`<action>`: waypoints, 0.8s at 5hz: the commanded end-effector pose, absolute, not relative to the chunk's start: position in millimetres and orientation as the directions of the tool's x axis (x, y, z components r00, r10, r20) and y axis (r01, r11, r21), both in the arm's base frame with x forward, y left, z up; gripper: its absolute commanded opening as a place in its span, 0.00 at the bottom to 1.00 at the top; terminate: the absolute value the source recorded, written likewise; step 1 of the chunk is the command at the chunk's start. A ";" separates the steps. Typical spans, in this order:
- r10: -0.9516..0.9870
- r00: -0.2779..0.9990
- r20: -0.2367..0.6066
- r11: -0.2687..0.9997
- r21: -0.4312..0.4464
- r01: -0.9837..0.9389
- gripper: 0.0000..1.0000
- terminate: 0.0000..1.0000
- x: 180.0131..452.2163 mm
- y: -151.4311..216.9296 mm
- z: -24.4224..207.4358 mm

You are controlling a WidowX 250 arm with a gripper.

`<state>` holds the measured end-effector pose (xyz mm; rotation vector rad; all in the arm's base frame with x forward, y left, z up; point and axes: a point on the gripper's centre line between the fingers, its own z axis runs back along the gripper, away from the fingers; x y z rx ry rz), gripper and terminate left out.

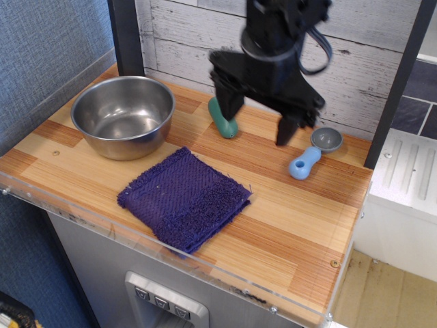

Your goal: Place the bowl on the cloth.

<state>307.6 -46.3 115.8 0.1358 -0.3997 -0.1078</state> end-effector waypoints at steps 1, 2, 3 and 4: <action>-0.079 0.891 0.447 0.969 0.243 -0.035 1.00 0.00 312.6 -12.6 141.1; -0.076 0.889 0.451 0.941 0.326 -0.085 1.00 0.00 314.4 2.9 142.6; -0.084 0.888 0.453 0.896 0.424 -0.132 1.00 0.00 313.4 20.3 132.8; -0.072 0.899 0.431 0.877 0.457 -0.149 1.00 0.00 313.6 34.9 119.1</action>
